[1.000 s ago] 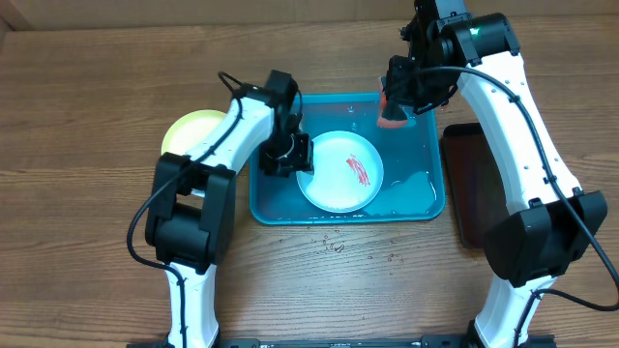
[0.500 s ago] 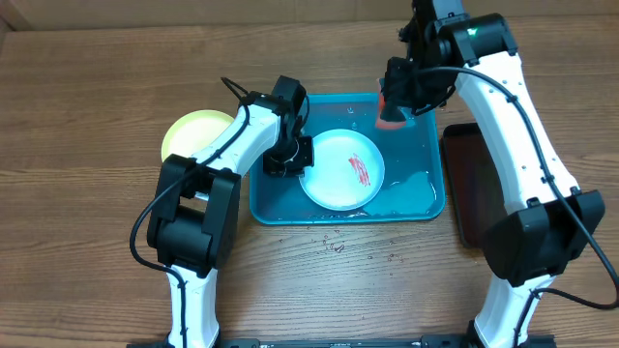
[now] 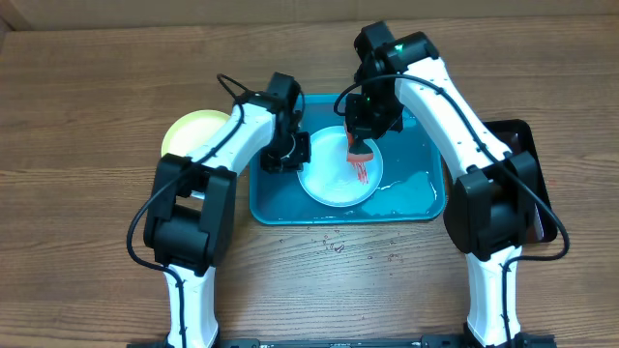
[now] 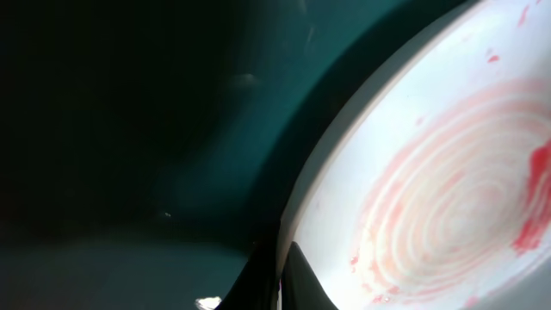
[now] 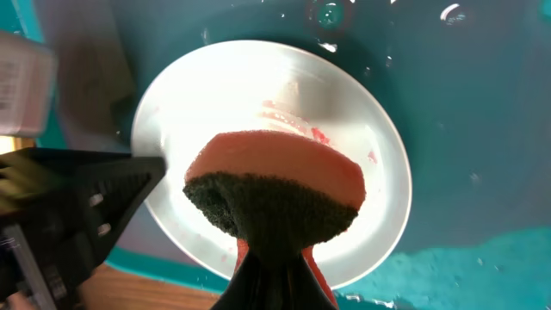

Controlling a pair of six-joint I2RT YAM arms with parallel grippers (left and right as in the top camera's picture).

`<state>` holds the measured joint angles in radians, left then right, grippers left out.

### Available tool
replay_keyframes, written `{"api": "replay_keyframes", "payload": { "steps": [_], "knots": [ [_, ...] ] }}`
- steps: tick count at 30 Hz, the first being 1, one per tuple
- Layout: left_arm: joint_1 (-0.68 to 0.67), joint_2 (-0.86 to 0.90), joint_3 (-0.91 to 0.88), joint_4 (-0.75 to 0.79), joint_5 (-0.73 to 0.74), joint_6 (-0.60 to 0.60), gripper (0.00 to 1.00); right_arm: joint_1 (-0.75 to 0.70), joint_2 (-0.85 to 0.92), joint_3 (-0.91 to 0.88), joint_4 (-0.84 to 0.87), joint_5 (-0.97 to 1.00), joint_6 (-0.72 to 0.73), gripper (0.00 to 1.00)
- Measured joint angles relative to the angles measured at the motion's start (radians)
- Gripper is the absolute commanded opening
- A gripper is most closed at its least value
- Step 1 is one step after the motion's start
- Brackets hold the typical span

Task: Clean dirty plates on tray and stack at the side
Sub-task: 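Scrub the white plate with the sponge while the left gripper holds it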

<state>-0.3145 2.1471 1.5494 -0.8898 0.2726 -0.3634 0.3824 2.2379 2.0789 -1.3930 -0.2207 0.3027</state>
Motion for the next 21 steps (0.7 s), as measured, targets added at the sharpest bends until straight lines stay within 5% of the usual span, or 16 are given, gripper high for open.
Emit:
{"api": "replay_keyframes", "payload": {
  "steps": [11,21],
  "knots": [
    [0.113,0.0,-0.01,0.0,0.103,0.039,0.04,0.005,0.081,-0.015,0.077,0.002,0.026,0.04],
    [0.1,0.001,-0.012,-0.001,0.105,0.053,0.04,0.017,0.071,-0.246,0.332,-0.016,0.068,0.04]
  ]
}}
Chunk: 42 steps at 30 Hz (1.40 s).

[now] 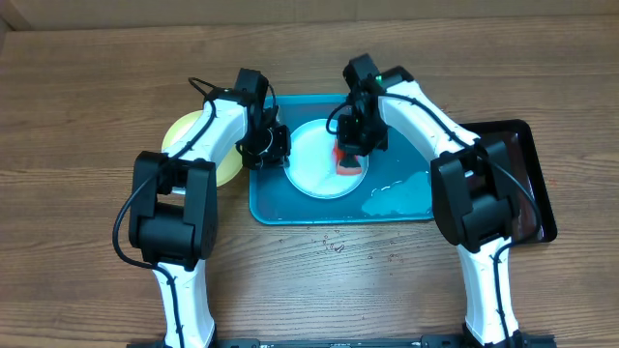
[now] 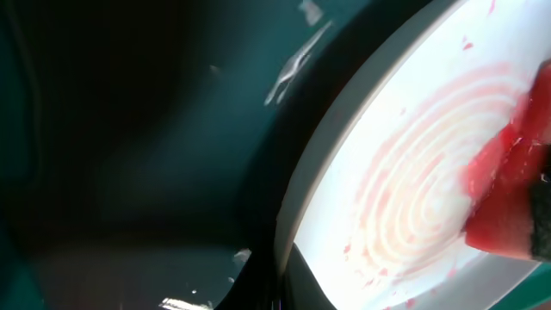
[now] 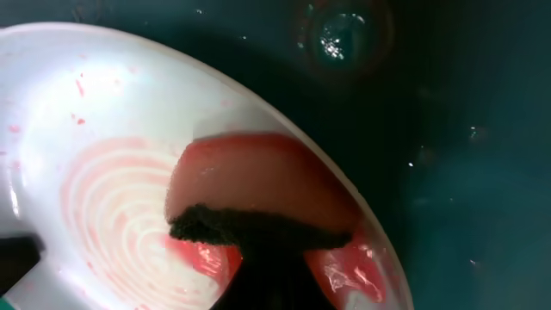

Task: Clean dirty plates on tray and stack at the side
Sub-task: 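Scrub the white plate with the sponge while the left gripper holds it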

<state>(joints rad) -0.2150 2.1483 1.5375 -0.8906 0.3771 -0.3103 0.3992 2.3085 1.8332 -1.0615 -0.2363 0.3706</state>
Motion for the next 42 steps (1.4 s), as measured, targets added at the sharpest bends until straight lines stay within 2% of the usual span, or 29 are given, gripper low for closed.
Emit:
{"api": "replay_keyframes", "payload": {
  "steps": [11,14,19,27,35,42],
  "knots": [
    [-0.002,0.001,0.0,-0.003,-0.013,0.0,0.04,0.005,-0.024,-0.08,0.194,-0.165,0.011,0.04],
    [-0.002,0.001,0.0,0.001,-0.002,0.0,0.04,0.04,-0.021,-0.08,0.177,-0.196,0.014,0.04],
    [-0.003,0.001,-0.008,0.0,0.017,0.007,0.04,0.08,-0.021,-0.078,0.053,-0.217,0.0,0.04],
    [-0.024,0.005,-0.009,0.017,0.06,0.011,0.04,0.027,-0.021,-0.039,-0.113,-0.084,-0.028,0.04],
    [-0.024,0.005,-0.009,0.019,0.068,0.01,0.04,-0.013,-0.021,-0.027,-0.092,0.06,-0.036,0.04],
    [-0.023,0.005,-0.009,0.015,0.068,0.006,0.04,-0.011,-0.022,-0.026,0.025,0.121,-0.055,0.04]
  ]
}}
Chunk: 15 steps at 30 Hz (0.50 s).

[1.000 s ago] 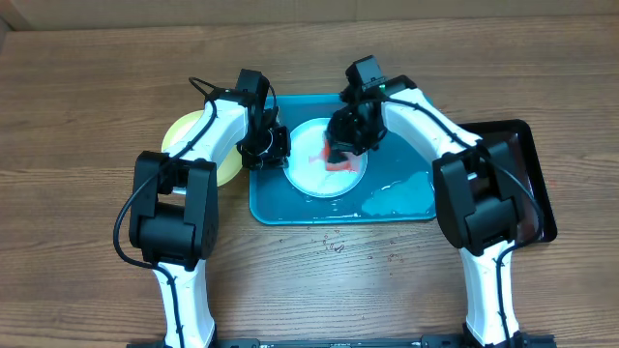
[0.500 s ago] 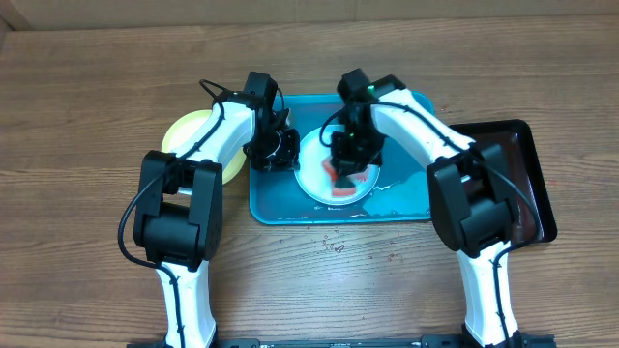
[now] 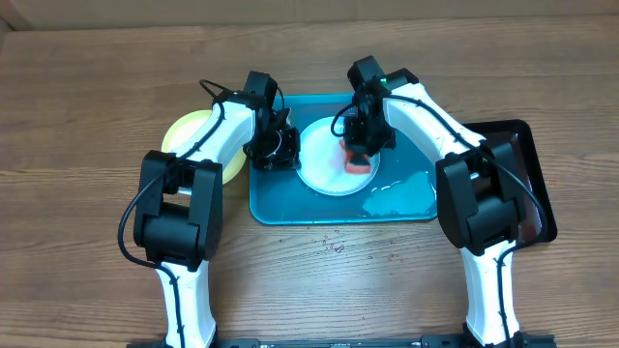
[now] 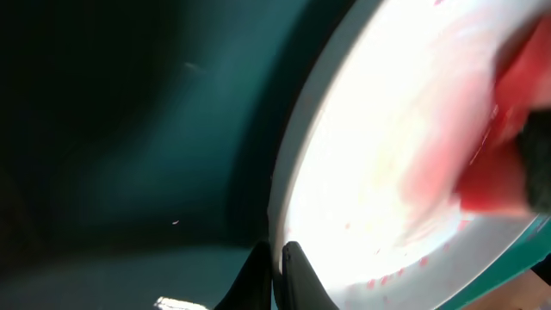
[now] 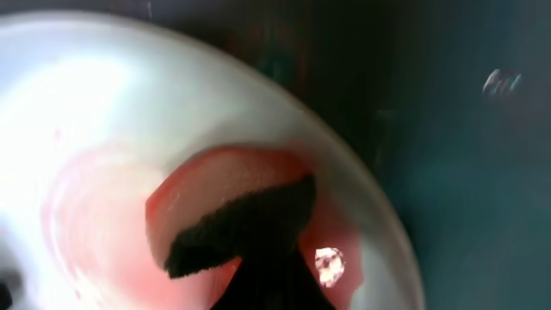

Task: Clean dirty plates on tray and stack at the side
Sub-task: 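Scrub the white plate with the sponge while the left gripper holds it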

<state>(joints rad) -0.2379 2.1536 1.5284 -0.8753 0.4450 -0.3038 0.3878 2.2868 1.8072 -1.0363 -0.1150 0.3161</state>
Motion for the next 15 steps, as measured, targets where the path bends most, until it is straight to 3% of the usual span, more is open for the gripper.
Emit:
{"api": "replay_keyframes", "payload": {
  "steps": [9,15],
  "knots": [
    [0.01,0.0,0.0,-0.018,-0.003,-0.008,0.04,0.028,0.003,-0.001,0.19,-0.031,-0.056,0.04],
    [0.016,0.0,0.0,-0.022,-0.008,-0.007,0.04,0.071,0.012,-0.001,0.188,-0.169,-0.07,0.04]
  ]
}}
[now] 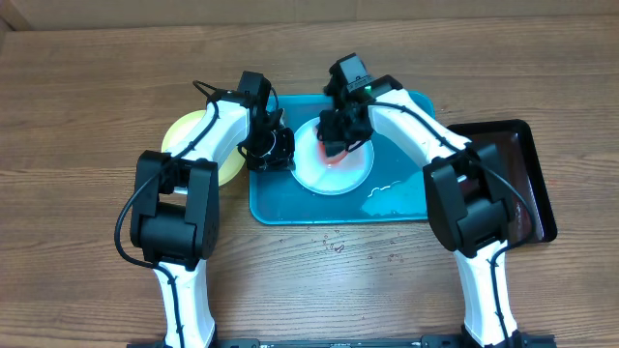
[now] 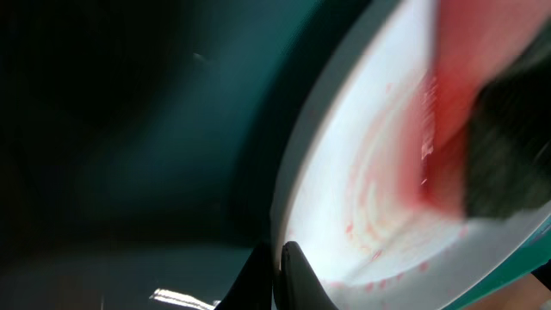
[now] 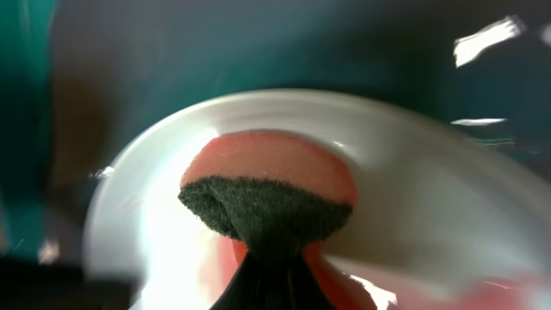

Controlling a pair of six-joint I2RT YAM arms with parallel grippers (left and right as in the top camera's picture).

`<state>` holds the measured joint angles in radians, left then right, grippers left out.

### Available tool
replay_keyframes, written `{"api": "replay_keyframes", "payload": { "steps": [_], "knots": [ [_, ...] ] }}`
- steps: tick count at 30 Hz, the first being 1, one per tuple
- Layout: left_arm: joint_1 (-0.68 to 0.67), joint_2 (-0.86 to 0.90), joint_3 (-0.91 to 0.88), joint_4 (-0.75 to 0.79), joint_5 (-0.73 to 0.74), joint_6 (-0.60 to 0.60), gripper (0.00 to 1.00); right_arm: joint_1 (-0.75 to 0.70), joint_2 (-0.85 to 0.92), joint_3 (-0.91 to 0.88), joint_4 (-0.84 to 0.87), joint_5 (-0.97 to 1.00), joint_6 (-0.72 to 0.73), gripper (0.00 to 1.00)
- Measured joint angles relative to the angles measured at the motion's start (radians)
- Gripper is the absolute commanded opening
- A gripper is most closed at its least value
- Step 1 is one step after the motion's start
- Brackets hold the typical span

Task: Clean dirty plates on tray and stack at the side
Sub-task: 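Scrub the white plate with the sponge while the left gripper holds it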

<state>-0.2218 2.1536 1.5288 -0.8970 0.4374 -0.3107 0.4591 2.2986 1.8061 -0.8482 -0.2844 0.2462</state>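
Observation:
A white plate (image 1: 334,174) smeared red lies in the teal tray (image 1: 406,198). My left gripper (image 1: 280,155) is shut on the plate's left rim; in the left wrist view its fingertips (image 2: 288,267) pinch the plate's edge (image 2: 297,172). My right gripper (image 1: 334,140) is shut on a red sponge (image 3: 275,168) with a dark scouring side, pressed on the plate's upper left part. The plate (image 3: 413,207) fills the right wrist view, with red streaks under the sponge (image 2: 456,129).
A yellow-green plate (image 1: 189,135) lies on the wooden table left of the tray, under my left arm. A black tray (image 1: 527,174) sits at the right. Water pools in the teal tray's lower right part (image 1: 392,198).
My right gripper has moved the sponge from the plate's right-middle part to its upper left part. The left gripper still grips the rim, and the plate sits slightly further left.
At first the sponge hung over the plate, held by my right gripper, while my left gripper gripped the rim. Then the sponge lay on the plate's right side, later on its middle, smearing the red rings. Now it is at the upper left.

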Motion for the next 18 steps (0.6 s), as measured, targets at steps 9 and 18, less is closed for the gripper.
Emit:
{"api": "replay_keyframes", "payload": {
  "steps": [9,18],
  "knots": [
    [-0.001,0.0,0.0,-0.001,-0.007,0.008,0.04,-0.001,0.001,0.0,-0.225,-0.132,-0.038,0.04],
    [-0.001,0.0,0.0,0.0,-0.006,0.008,0.04,-0.132,0.001,0.003,-0.334,-0.052,-0.08,0.04]
  ]
}}
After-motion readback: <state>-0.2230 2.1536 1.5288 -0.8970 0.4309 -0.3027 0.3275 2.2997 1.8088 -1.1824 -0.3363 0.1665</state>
